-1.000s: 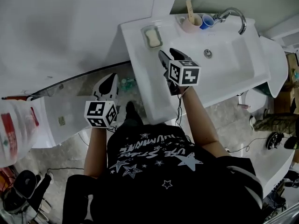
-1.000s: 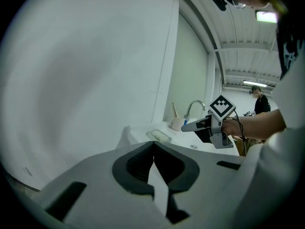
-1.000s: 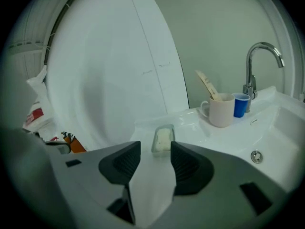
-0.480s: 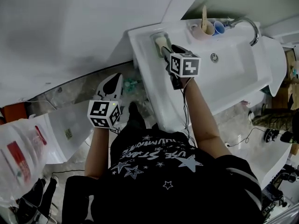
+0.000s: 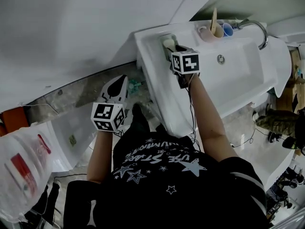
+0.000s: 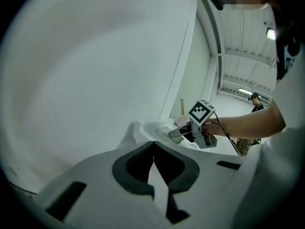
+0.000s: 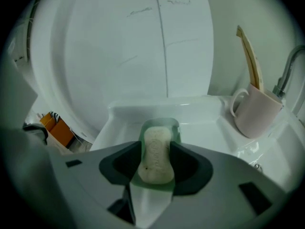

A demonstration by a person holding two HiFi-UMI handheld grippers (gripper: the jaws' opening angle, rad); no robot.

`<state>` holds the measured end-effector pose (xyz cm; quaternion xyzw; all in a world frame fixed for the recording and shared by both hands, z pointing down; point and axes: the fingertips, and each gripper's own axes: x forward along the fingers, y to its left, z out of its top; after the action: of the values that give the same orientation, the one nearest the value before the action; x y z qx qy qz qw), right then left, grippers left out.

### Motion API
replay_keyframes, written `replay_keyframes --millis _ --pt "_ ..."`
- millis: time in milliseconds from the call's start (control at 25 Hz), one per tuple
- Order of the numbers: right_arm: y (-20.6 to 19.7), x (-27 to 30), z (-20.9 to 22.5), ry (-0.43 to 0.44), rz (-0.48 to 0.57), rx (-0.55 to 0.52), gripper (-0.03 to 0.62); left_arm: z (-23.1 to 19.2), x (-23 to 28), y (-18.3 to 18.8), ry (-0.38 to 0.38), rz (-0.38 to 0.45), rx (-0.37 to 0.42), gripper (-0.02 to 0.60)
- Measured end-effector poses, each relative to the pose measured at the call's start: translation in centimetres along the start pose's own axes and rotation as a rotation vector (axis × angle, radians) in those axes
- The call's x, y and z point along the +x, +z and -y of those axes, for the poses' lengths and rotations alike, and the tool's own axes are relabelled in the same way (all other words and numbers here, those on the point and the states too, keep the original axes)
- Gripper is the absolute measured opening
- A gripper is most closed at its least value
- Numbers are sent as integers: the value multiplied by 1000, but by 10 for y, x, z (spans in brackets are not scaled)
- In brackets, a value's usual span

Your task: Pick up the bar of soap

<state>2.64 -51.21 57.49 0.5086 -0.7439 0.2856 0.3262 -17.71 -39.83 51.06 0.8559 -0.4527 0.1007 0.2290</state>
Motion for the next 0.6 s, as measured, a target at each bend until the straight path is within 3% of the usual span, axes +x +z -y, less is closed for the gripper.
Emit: replay_keyframes --millis 600 --pt "-4 19 3 -147 -287 -73 195 -13 -4 -6 -20 -10 -22 10"
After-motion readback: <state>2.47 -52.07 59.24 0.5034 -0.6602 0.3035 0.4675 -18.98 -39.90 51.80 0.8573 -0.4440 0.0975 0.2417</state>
